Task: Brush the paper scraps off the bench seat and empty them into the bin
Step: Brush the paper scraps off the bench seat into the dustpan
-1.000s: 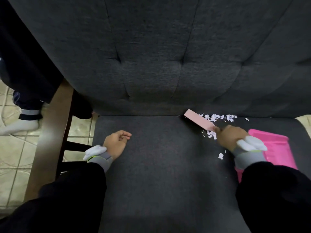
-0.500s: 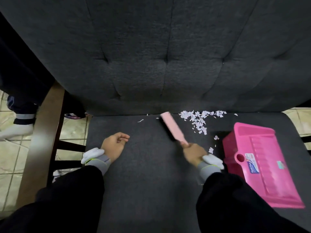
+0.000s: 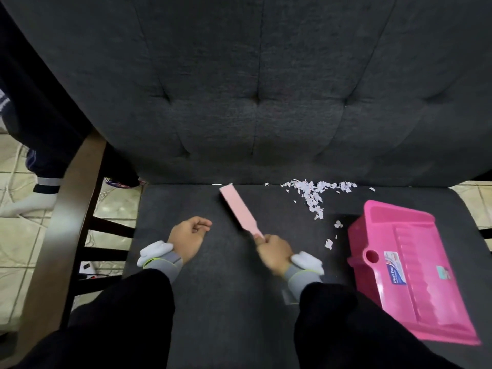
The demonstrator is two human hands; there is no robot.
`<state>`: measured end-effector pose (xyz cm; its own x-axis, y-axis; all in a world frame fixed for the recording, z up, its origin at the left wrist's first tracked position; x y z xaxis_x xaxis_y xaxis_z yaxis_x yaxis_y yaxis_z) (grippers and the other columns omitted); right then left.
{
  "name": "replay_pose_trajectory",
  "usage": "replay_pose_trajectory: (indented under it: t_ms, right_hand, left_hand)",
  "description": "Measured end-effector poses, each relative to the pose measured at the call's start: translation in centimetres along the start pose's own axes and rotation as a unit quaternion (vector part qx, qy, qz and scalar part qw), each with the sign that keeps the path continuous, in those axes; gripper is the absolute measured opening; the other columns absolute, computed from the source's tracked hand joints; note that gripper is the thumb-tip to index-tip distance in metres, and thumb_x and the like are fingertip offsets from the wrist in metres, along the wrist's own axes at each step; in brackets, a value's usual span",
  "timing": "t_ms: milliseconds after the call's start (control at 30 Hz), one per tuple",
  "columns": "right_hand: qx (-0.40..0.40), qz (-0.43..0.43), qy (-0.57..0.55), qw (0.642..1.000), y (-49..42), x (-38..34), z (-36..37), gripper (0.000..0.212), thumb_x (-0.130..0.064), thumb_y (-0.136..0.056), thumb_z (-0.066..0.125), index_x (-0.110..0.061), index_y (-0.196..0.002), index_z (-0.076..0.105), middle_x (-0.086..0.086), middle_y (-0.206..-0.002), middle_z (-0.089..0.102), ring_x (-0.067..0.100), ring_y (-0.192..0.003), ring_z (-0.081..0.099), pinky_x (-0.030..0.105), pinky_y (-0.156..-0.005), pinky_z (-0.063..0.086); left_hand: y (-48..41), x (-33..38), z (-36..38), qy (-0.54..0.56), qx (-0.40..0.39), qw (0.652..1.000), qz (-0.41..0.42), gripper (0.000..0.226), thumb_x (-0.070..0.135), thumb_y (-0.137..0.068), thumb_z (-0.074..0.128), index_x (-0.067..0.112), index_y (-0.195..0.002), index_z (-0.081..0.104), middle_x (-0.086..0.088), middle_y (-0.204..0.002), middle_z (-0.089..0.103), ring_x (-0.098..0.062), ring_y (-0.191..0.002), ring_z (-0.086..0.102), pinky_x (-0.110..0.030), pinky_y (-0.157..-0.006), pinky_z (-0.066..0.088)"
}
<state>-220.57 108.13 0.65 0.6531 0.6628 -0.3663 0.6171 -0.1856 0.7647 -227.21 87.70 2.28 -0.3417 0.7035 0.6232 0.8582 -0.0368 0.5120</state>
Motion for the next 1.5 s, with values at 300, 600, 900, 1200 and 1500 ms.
replay_pose_trajectory:
  t_ms: [300, 600, 900, 1200, 1500]
  right_hand:
    - [0.086, -0.146, 0.204, 0.964, -4.5, -9.9, -5.0, 0.055, -0.062, -0.090, 0.033, -0.019, -0.097, 0.067, 0.012, -0.106, 0.067, 0.033, -0.100, 0.062, 0.034, -0.077, 0.045]
    - [0.088, -0.156, 0.310, 0.934, -8.3, -14.9, -5.2, 0.057, -0.065, -0.088, 0.035, -0.017, -0.088, 0.066, 0.005, -0.085, 0.060, 0.026, -0.074, 0.052, 0.029, -0.062, 0.039]
    - [0.057, -0.035, 0.291, 0.954, -11.3, -10.6, -4.7, 0.058, -0.061, -0.086, 0.040, -0.014, -0.112, 0.062, 0.011, -0.116, 0.062, 0.033, -0.108, 0.059, 0.045, -0.088, 0.050]
    - [0.113, 0.080, 0.357, 0.924, -9.3, -1.5, -14.5, 0.061, -0.068, -0.077, 0.042, -0.016, -0.098, 0.066, 0.007, -0.090, 0.062, 0.030, -0.095, 0.064, 0.043, -0.085, 0.053]
    - [0.109, 0.077, 0.346, 0.929, -4.1, 2.3, -17.7, 0.073, -0.069, -0.088, 0.028, -0.009, -0.109, 0.063, 0.017, -0.119, 0.062, 0.032, -0.111, 0.058, 0.035, -0.089, 0.043]
  left_hand:
    - [-3.9, -2.0, -2.2, -0.110, -0.022, 0.994, 0.001, 0.030, 0.002, -0.087, 0.050, 0.010, -0.111, 0.066, -0.006, -0.119, 0.063, -0.023, -0.110, 0.058, -0.017, -0.091, 0.035]
    - [-8.9, -2.4, -0.5, -0.181, -0.080, 0.980, 0.013, 0.043, 0.010, -0.090, 0.050, 0.010, -0.133, 0.050, -0.005, -0.148, 0.037, -0.019, -0.137, 0.034, -0.014, -0.104, 0.019]
    - [-10.5, -3.7, 0.3, -0.268, -0.151, 0.951, 0.027, 0.057, 0.024, -0.090, 0.049, 0.022, -0.144, 0.032, 0.003, -0.155, 0.020, -0.017, -0.141, 0.026, -0.020, -0.112, 0.021]
    - [-10.2, -3.7, 0.6, -0.304, -0.152, 0.940, 0.033, 0.057, 0.028, -0.092, 0.046, 0.025, -0.146, 0.028, 0.004, -0.157, 0.016, -0.018, -0.144, 0.016, -0.024, -0.115, 0.017]
    - [-9.8, -2.2, 0.3, -0.270, -0.115, 0.955, 0.037, 0.051, 0.023, -0.093, 0.048, 0.018, -0.142, 0.036, 0.000, -0.154, 0.024, -0.018, -0.141, 0.026, -0.017, -0.108, 0.019]
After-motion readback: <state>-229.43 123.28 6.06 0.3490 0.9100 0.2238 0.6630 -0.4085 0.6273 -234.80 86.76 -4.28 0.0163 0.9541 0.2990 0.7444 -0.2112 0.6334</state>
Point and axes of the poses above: each hand's wrist, its own y-axis away from the middle knuckle, its own z-axis out of the palm, x = y × z, the point moved 6 cm from there along -y, towards the middle knuckle
